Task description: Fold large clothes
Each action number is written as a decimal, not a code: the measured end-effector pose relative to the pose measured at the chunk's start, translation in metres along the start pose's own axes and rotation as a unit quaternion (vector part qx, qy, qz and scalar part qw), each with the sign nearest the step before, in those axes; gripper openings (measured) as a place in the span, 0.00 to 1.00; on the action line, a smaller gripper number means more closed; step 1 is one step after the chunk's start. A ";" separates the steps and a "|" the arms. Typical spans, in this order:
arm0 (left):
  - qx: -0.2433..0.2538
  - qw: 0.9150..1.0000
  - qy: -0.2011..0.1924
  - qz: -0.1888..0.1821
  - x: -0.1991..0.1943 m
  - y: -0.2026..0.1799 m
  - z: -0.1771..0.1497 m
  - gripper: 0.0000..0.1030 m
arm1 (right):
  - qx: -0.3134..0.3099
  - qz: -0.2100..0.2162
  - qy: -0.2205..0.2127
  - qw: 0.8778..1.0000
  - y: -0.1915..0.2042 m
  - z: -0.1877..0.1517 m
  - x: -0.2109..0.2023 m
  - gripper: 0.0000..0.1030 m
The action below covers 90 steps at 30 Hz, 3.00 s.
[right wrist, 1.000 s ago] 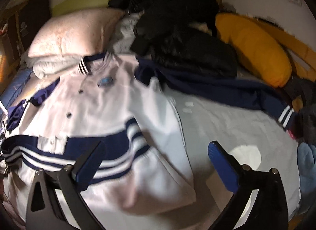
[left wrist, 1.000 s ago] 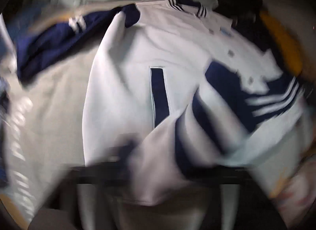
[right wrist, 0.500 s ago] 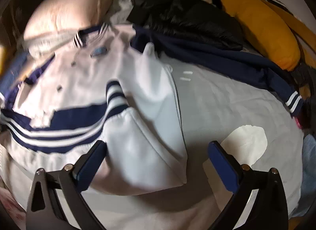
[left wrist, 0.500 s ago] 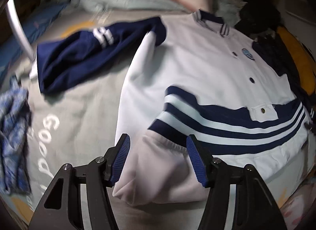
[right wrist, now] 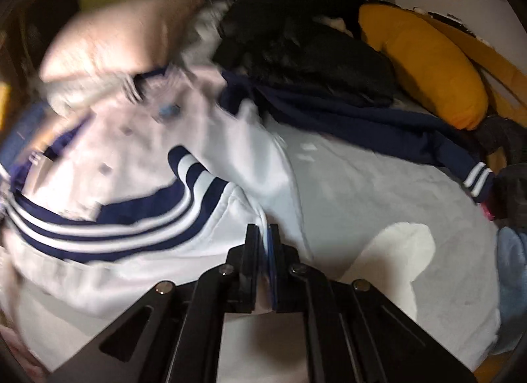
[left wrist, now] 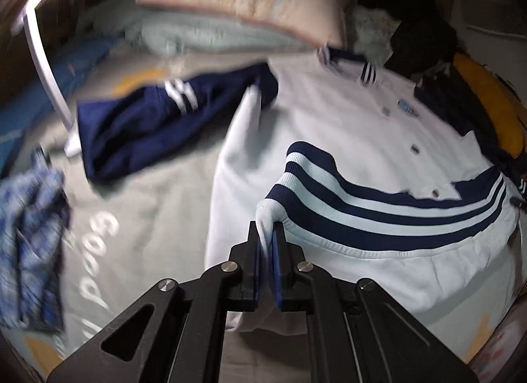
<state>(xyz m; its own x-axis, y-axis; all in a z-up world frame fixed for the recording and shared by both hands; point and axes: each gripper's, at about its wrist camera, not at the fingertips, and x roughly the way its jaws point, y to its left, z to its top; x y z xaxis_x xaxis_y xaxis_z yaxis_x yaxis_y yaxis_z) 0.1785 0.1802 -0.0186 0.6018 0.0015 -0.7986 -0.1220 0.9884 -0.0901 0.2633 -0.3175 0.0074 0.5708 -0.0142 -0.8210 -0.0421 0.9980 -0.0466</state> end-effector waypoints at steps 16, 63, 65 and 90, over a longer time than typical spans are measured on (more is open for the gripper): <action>-0.133 0.984 0.103 -0.066 0.009 0.048 -0.045 0.72 | 0.092 0.032 0.026 0.995 -0.044 -0.015 -0.007 0.62; 0.162 0.984 -0.077 -0.001 -0.062 -0.077 -0.047 0.91 | -0.110 0.052 -0.130 0.984 0.074 -0.039 -0.069 0.60; 0.183 0.981 -0.061 -0.011 -0.054 -0.089 -0.054 0.92 | -0.138 0.050 -0.124 0.981 0.090 -0.046 -0.062 0.68; 0.298 0.953 -0.010 0.047 0.013 -0.134 -0.076 1.00 | -0.323 -0.006 -0.068 0.944 0.165 -0.090 0.003 1.00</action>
<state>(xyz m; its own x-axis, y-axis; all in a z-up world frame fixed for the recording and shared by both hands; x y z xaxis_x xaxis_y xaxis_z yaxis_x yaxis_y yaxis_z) 0.1427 0.0362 -0.0622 0.6265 0.0904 -0.7742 0.2902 0.8948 0.3393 0.1841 -0.1588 -0.0534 0.6725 0.0254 -0.7397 -0.5003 0.7520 -0.4291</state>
